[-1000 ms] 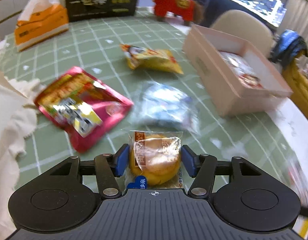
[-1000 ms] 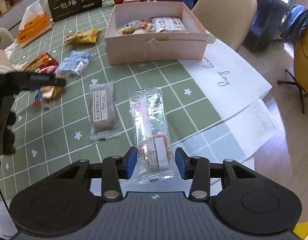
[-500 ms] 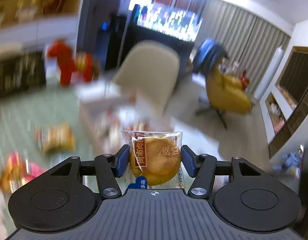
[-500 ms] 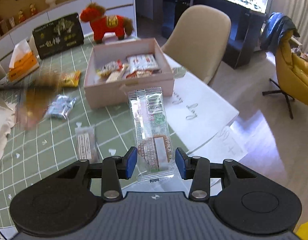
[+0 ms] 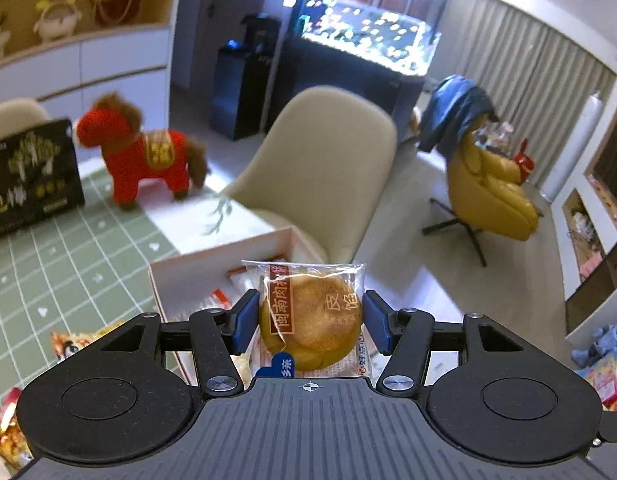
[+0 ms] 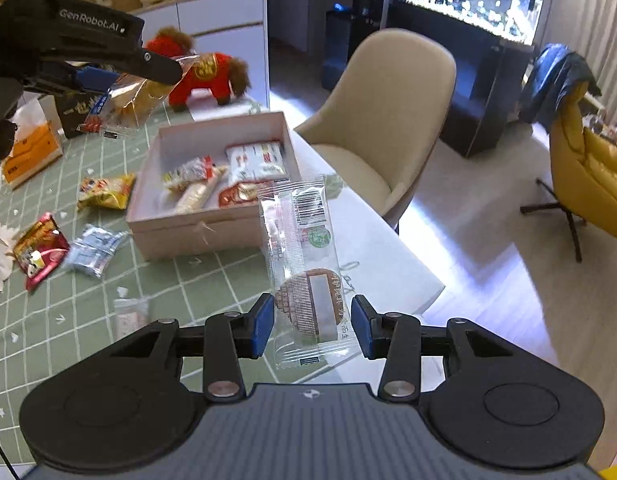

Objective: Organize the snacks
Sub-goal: 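Carry bun and stick packets over the pink box and open both tools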

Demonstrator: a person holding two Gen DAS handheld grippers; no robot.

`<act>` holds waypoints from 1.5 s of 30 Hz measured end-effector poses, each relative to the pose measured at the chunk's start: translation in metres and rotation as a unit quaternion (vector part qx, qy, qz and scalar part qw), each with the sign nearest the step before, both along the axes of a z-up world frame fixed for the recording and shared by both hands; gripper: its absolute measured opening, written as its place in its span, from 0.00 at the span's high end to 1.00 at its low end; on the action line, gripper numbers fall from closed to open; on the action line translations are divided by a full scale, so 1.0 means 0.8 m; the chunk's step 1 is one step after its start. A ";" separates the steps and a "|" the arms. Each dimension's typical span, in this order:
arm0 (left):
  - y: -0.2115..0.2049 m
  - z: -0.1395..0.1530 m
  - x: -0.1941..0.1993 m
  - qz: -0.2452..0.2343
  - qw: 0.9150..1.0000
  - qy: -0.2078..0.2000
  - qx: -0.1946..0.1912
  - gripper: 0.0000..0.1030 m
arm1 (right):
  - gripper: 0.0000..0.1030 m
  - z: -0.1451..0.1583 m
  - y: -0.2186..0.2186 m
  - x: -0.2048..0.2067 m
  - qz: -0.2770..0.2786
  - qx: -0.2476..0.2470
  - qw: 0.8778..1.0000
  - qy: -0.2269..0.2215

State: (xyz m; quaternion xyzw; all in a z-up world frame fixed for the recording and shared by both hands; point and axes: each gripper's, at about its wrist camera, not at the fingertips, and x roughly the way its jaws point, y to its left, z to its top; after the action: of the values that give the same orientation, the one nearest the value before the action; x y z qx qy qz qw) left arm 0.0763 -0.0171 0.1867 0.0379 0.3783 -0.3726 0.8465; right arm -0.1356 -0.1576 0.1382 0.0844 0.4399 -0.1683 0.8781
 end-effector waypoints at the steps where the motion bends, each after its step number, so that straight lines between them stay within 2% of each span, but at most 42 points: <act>1: -0.003 -0.006 0.007 0.003 1.000 0.004 0.003 0.40 | 0.59 -0.004 -0.006 0.003 0.001 0.004 1.000 0.004; 4: -0.018 -0.027 0.030 0.010 1.000 0.018 0.010 0.40 | 0.60 -0.013 -0.022 0.013 0.013 0.009 1.000 0.012; 8: -0.026 -0.058 0.062 0.034 0.997 0.060 -0.022 0.40 | 0.60 -0.019 -0.045 0.034 0.033 0.014 0.999 0.012; 12: -0.016 -0.066 0.072 0.056 0.995 0.069 -0.042 0.43 | 0.59 -0.029 -0.060 0.057 0.077 0.031 0.996 0.008; 14: -0.008 -0.067 0.073 0.041 0.994 0.083 -0.051 0.43 | 0.51 -0.044 -0.062 0.064 0.130 0.045 0.990 0.023; 15: -0.003 -0.068 0.071 0.040 0.994 0.087 -0.049 0.43 | 0.42 -0.052 -0.061 0.065 0.150 0.044 0.987 0.032; 16: 0.004 -0.069 0.068 0.045 0.994 0.085 -0.044 0.43 | 0.39 -0.060 -0.060 0.063 0.170 0.039 0.984 0.044; 19: 0.032 -0.076 0.059 0.075 0.992 0.090 -0.041 0.43 | 0.39 -0.088 -0.058 0.052 0.219 0.029 0.972 0.082; 23: 0.076 -0.097 0.038 0.117 0.984 0.124 -0.054 0.43 | 0.39 -0.121 -0.066 0.040 0.208 0.030 0.970 0.121; 27: 0.106 -0.115 0.012 0.135 0.979 0.141 -0.050 0.43 | 0.39 -0.123 -0.080 0.043 0.167 0.062 0.979 0.099; 29: 0.119 -0.123 0.000 0.139 0.977 0.152 -0.050 0.43 | 0.43 -0.124 -0.079 0.048 0.154 0.062 0.982 0.089; 30: 0.125 -0.126 -0.007 0.143 0.976 0.159 -0.049 0.43 | 0.53 -0.123 -0.076 0.051 0.152 0.056 0.983 0.090; 31: 0.132 -0.128 -0.014 0.148 0.974 0.165 -0.048 0.43 | 0.65 -0.120 -0.075 0.053 0.154 0.053 0.982 0.094; 33: 0.149 -0.130 -0.023 0.159 0.972 0.168 -0.051 0.43 | 0.67 -0.114 -0.070 0.057 0.153 0.060 0.981 0.104; 36: 0.179 -0.129 -0.035 0.177 0.968 0.171 -0.057 0.43 | 0.68 -0.087 -0.059 0.056 0.151 0.078 0.982 0.083; 41: 0.227 -0.135 -0.053 0.213 0.958 0.182 -0.054 0.43 | 0.68 0.016 -0.052 0.073 0.155 0.079 0.984 -0.027; 44: 0.242 -0.139 -0.063 0.220 0.957 0.184 -0.053 0.43 | 0.67 0.066 -0.052 0.108 0.155 0.062 0.983 -0.077; 45: 0.245 -0.139 -0.066 0.221 0.956 0.183 -0.053 0.43 | 0.63 0.076 -0.052 0.122 0.151 0.056 0.983 -0.088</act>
State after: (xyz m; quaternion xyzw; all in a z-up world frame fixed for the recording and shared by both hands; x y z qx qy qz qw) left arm 0.0238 0.1790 0.0754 -0.1608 0.5053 -0.1966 0.8247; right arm -0.0380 -0.1995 0.1992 0.0805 0.3772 -0.0009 0.9226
